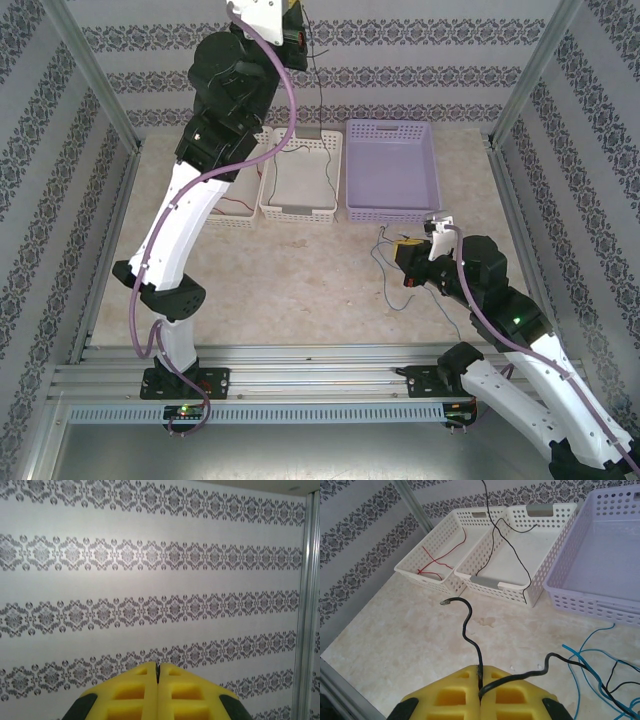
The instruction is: Untangle the cables
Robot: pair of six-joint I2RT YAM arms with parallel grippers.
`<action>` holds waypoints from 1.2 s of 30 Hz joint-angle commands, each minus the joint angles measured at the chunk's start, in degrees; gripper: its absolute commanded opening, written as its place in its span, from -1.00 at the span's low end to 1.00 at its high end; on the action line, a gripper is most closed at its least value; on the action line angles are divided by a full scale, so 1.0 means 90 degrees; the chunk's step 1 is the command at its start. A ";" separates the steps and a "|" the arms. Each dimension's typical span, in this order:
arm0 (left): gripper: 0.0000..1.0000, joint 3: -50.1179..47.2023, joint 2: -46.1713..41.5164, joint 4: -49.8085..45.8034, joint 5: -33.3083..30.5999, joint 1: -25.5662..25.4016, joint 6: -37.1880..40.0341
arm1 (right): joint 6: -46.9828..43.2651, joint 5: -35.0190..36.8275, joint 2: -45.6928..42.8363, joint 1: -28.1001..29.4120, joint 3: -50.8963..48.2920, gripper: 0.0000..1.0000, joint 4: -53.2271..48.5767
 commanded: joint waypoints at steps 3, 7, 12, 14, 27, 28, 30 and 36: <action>-1.00 -0.0193 -0.0297 0.0778 -0.0136 -0.0009 0.0382 | 0.0006 -0.0104 0.0053 -0.0008 -0.0041 -1.00 0.0279; -1.00 -0.0253 -0.0412 0.1106 -0.0239 -0.0011 0.0505 | -0.0041 -0.0099 0.0065 -0.0008 0.0016 -1.00 0.0274; -1.00 -0.0843 -0.0822 0.2165 -0.0306 -0.0054 0.0606 | -0.0040 -0.0109 0.0097 -0.0010 0.0034 -1.00 0.0309; -1.00 -0.0893 -0.0879 0.2384 -0.0291 -0.0109 0.0666 | -0.0050 -0.0099 0.0116 -0.0008 0.0044 -1.00 0.0328; -1.00 -0.1322 -0.0588 0.2776 -0.0563 -0.0136 0.1295 | -0.0096 -0.0152 0.0296 -0.0008 0.0033 -1.00 0.0465; -1.00 -0.1344 -0.0550 0.2817 -0.0571 -0.0127 0.1328 | -0.0116 -0.0155 0.0309 -0.0008 0.0037 -1.00 0.0474; -1.00 -0.1350 -0.0496 0.2881 -0.0566 -0.0128 0.1366 | -0.0106 -0.0176 0.0331 -0.0008 0.0046 -1.00 0.0501; -1.00 -0.1345 -0.0333 0.3043 -0.0558 -0.0127 0.1441 | -0.0152 -0.0187 0.0346 -0.0006 0.0014 -1.00 0.0523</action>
